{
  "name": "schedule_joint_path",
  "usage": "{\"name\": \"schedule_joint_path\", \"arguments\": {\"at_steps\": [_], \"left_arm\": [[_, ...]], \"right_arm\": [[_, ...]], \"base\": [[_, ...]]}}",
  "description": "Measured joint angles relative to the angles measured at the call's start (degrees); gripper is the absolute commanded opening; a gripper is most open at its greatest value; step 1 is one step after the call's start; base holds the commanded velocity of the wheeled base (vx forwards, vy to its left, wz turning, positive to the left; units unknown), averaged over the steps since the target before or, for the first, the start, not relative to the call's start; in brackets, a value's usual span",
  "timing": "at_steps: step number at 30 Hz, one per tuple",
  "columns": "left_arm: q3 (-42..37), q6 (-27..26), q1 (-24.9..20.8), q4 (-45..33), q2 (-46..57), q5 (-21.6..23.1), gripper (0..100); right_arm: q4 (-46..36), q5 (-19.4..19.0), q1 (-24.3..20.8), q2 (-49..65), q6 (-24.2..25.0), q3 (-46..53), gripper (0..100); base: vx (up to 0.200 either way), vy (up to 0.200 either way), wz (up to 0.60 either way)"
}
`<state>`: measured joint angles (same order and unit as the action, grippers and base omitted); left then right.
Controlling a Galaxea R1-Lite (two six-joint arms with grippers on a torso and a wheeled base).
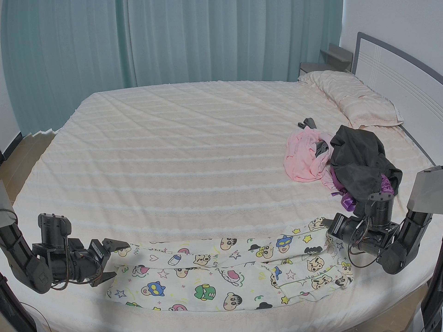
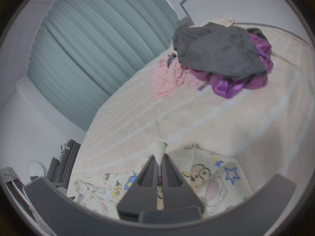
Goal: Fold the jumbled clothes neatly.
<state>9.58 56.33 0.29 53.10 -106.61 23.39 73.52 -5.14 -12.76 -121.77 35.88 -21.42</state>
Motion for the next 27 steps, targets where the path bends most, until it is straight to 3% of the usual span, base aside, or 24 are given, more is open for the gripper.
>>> {"name": "schedule_joint_path", "arguments": {"at_steps": [11, 12, 27], "left_arm": [[0.17, -0.01, -0.07, 0.07, -0.37, -0.02, 100], [0.22, -0.01, -0.07, 0.05, -0.41, -0.07, 100], [0.76, -0.11, -1.13, 0.16, -1.48, -1.23, 100]], "right_arm": [[4.32, -1.17, -2.94, -0.17, -3.32, -0.05, 0], [4.16, -1.52, -2.96, -0.33, -3.83, -0.24, 100], [-5.56, -1.66, 3.12, -5.81, -7.03, -12.07, 100]], "base": [[0.000, 0.000, 0.00], [0.000, 0.000, 0.00], [0.000, 0.000, 0.00]]}}
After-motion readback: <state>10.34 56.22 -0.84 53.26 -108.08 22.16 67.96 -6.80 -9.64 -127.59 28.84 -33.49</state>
